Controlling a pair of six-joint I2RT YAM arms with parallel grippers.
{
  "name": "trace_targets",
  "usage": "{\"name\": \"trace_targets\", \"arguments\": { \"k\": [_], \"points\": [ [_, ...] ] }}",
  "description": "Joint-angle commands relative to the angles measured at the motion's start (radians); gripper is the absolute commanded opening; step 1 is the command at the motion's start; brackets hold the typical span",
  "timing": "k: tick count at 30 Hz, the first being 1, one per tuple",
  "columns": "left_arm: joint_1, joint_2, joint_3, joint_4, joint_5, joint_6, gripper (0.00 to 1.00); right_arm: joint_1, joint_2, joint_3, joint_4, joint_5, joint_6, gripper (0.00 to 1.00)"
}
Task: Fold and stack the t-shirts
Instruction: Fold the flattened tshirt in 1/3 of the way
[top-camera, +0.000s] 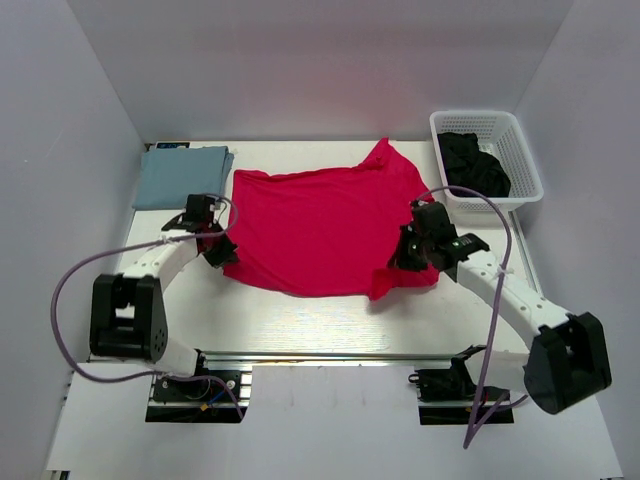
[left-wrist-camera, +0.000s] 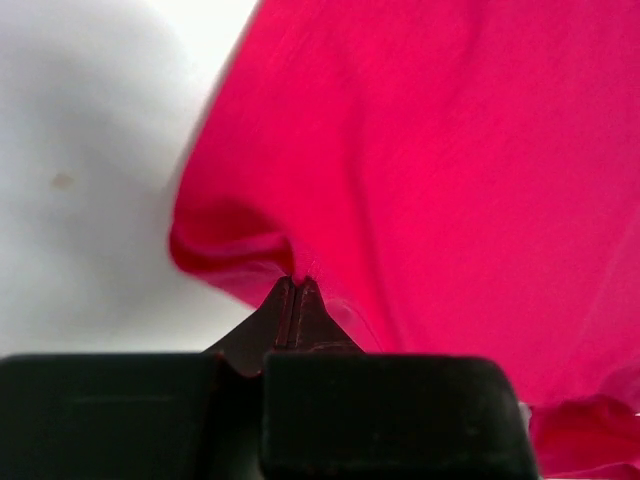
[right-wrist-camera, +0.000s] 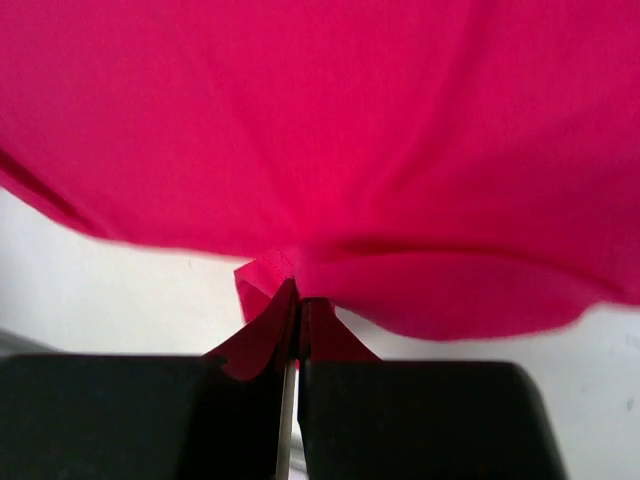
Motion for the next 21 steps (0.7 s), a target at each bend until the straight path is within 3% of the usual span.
{"name": "trace_targets", "arguments": {
  "k": [1,11,21],
  "points": [
    [0.005,0.080,0.109,0.055,0.038,0.010,0.00,-0.029,0.069,0.054,0.132,0.034,-0.041,0.00],
    [0.005,0.169,0.269,0.045,-0.091,-0.059,0.00,-0.109,0.263,0.225,0.316,0.014,-0.064,0.00],
    [0.005,0.252,0.409,0.026,-0.240,-0.068,0.00,-0.179,0.379,0.359,0.325,0.035,-0.127,0.00]
  ]
}}
